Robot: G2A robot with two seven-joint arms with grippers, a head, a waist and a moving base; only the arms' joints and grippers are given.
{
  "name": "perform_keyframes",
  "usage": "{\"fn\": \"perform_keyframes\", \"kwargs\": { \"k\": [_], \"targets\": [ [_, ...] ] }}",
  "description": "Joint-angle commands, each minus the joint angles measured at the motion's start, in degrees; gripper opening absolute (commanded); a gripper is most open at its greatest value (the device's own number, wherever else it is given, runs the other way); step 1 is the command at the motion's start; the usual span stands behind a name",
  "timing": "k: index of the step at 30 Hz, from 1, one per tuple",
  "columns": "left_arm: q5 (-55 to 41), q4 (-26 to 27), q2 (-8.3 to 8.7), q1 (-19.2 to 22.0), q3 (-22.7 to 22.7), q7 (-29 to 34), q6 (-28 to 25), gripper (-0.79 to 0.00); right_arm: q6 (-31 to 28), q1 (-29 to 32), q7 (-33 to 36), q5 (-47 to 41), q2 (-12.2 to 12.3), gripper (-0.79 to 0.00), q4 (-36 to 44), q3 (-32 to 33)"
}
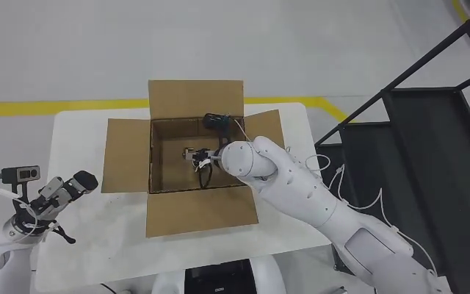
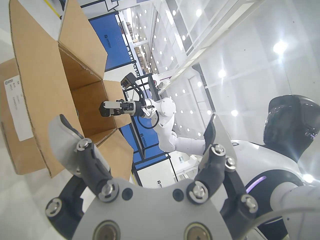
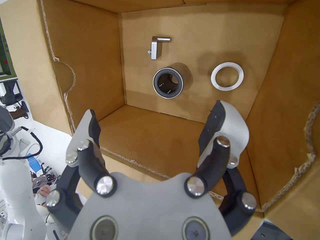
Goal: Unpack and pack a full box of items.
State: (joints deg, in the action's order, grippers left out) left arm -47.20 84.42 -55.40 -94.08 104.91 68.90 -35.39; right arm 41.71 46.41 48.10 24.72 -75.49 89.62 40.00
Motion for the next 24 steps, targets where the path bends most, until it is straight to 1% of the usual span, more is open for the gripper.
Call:
{"fn": "perform_keyframes", "kwargs": {
  "k": [1,20,22,24],
  "targets": [
    [0.0,0.0,0.0,0.0,0.0,0.0,0.0,0.0,0.0,0.0,0.0,0.0,0.0,0.0,0.0,0.0],
    [0.0,0.0,0.0,0.0,0.0,0.0,0.0,0.0,0.0,0.0,0.0,0.0,0.0,0.0,0.0,0.0],
    [0.0,0.0,0.0,0.0,0.0,0.0,0.0,0.0,-0.8,0.4,-0.9,-0.2,-0.2,0.0,-0.8,-0.2],
    [0.0,0.0,0.0,0.0,0.0,0.0,0.0,0.0,-0.6,-0.7,-0.5,0.1,-0.7,0.0,-2.2,-1.3]
  ]
}}
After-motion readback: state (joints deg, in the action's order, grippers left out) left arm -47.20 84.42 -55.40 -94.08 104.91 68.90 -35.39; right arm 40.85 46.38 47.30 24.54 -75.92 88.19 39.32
